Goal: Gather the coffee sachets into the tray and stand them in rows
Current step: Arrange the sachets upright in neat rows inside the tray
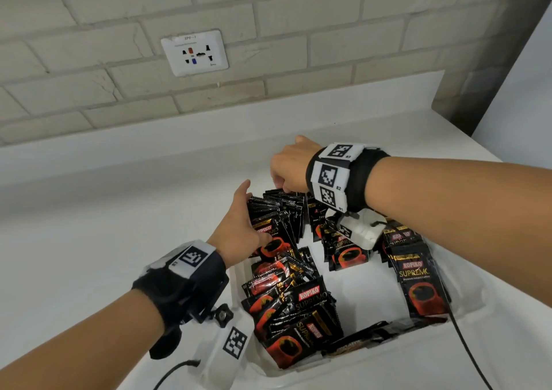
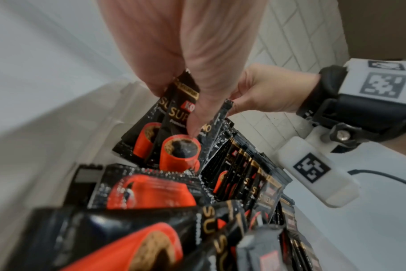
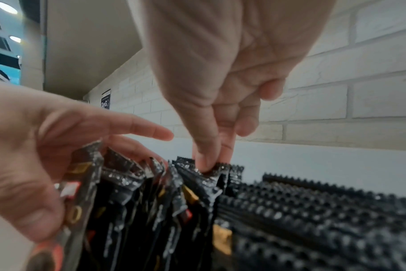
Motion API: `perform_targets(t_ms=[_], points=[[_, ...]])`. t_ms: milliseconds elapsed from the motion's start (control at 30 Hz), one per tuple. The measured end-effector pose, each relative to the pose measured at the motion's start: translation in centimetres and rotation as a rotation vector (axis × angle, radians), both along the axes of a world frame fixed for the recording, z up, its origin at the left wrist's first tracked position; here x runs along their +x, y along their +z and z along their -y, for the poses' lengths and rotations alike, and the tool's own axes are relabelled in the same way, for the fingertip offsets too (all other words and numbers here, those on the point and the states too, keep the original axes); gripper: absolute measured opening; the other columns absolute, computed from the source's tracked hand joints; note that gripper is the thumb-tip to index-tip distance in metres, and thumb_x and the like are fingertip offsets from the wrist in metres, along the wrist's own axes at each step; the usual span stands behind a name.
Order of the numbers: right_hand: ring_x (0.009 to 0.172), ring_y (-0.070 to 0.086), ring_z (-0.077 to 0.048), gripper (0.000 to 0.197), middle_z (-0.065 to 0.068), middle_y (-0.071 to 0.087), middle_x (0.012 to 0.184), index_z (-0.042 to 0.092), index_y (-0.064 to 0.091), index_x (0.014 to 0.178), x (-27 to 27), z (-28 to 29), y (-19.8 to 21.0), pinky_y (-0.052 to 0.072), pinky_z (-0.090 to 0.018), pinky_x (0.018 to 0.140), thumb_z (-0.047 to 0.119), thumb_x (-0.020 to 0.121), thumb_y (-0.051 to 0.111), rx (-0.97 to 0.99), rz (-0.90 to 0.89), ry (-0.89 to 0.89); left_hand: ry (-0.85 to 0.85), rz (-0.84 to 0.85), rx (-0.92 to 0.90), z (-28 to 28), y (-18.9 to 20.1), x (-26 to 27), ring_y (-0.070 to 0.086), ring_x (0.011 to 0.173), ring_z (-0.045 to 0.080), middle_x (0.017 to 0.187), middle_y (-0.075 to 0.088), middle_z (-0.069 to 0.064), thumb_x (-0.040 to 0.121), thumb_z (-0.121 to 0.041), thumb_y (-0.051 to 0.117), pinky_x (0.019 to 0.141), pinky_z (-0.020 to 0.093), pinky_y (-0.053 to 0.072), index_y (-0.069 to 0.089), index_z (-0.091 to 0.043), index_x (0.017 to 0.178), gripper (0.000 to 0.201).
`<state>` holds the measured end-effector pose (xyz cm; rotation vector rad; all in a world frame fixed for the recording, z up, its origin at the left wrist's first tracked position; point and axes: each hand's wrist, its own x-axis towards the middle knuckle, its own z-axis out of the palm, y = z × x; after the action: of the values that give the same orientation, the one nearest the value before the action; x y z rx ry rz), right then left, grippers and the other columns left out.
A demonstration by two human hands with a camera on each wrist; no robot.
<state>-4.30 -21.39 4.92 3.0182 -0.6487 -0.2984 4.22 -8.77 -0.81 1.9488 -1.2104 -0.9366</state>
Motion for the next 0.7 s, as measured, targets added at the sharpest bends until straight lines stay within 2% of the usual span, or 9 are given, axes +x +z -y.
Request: perform_targets(t_ms=[67,133,200,233,300,367,433,567,700], points=[[0.096,0.059,-0.019,0.013,0.001,0.066,0.101,0.019,0.064,0.099,0.3,-0.1,-0.3,0.033,-0.029,0.087,0.015,0.088,0.058,0.058,0.038,-0.015,-0.004,-0.014,-0.005,-0.1,-0.1,0.0,0.048,0.100,0.010,0.146,0.026,0.003,0.078,0.008,0.065,0.066,0.014,0.050,-0.003,-0.022,0.147,0.101],[0.094,0.061,-0.022,0.014,-0.001,0.066,0.103,0.018,0.065,0.100,0.7,-0.3,-0.7,0.045,-0.031,0.082,0.017,0.088,0.058,0.135,0.072,-0.045,-0.005,-0.020,-0.012,-0.2,-0.3,0.0,0.049,0.102,0.011,0.134,0.033,-0.001,0.078,0.008,0.064,0.068,0.014,0.049,-0.004,-0.020,0.147,0.101],[0.095,0.062,-0.022,0.017,-0.002,0.065,0.105,0.018,0.066,0.103,1.0,-0.5,-1.0,0.047,-0.031,0.077,0.017,0.088,0.058,0.211,0.088,-0.077,-0.001,-0.018,-0.010,-0.3,-0.5,0.0,0.051,0.098,0.008,0.121,0.035,-0.007,0.079,0.008,0.064,0.069,0.013,0.048,-0.004,-0.019,0.148,0.101],[0.097,0.062,-0.021,0.018,-0.002,0.065,0.107,0.018,0.066,0.105,1.1,-0.5,-1.0,0.048,-0.031,0.079,0.017,0.089,0.058,0.252,0.093,-0.093,0.002,-0.015,-0.007,-0.4,-0.5,0.0,0.052,0.094,0.006,0.118,0.035,-0.008,0.079,0.007,0.064,0.069,0.013,0.048,-0.004,-0.019,0.148,0.100],[0.104,0.059,-0.018,0.023,-0.001,0.064,0.115,0.016,0.064,0.112,0.9,-0.6,-0.7,0.045,-0.030,0.088,0.018,0.092,0.055,0.335,0.128,-0.127,0.008,-0.001,-0.004,-0.5,-0.6,-0.1,0.054,0.095,0.005,0.122,0.037,-0.005,0.080,0.005,0.064,0.076,0.016,0.050,-0.002,-0.019,0.147,0.098],[0.114,0.053,-0.016,0.030,-0.002,0.057,0.127,0.014,0.057,0.123,0.2,-0.6,0.1,0.038,-0.027,0.095,0.020,0.095,0.048,0.395,0.207,-0.179,0.026,0.013,-0.004,-0.5,-0.8,-0.1,0.051,0.112,0.016,0.135,0.035,0.002,0.079,0.003,0.066,0.095,0.031,0.047,0.000,-0.018,0.148,0.097],[0.119,0.049,-0.018,0.036,-0.003,0.049,0.135,0.011,0.047,0.132,-0.8,-0.7,0.9,0.037,-0.025,0.096,0.022,0.098,0.042,0.498,0.287,-0.262,0.041,0.013,-0.004,-0.5,-0.9,-0.2,0.046,0.121,0.021,0.142,0.031,0.004,0.079,0.002,0.067,0.102,0.039,0.042,0.002,-0.018,0.148,0.096],[0.119,0.051,-0.027,0.041,-0.013,0.046,0.136,0.006,0.039,0.136,-3.2,-1.4,1.9,0.045,-0.029,0.095,0.022,0.098,0.041,0.811,0.306,-0.438,0.061,-0.005,-0.012,-0.5,-1.3,-0.3,0.045,0.123,0.023,0.144,0.029,0.004,0.078,0.003,0.066,0.103,0.040,0.040,0.004,-0.018,0.148,0.095],[0.121,0.047,-0.024,0.046,-0.016,0.043,0.135,0.006,0.035,0.138,-4.6,-1.6,1.3,0.041,-0.026,0.095,0.024,0.097,0.044,1.003,0.296,-0.572,0.077,-0.022,-0.008,-0.7,-1.3,-0.5,0.048,0.119,0.025,0.142,0.033,0.005,0.079,0.003,0.066,0.098,0.038,0.045,0.003,-0.019,0.148,0.096]])
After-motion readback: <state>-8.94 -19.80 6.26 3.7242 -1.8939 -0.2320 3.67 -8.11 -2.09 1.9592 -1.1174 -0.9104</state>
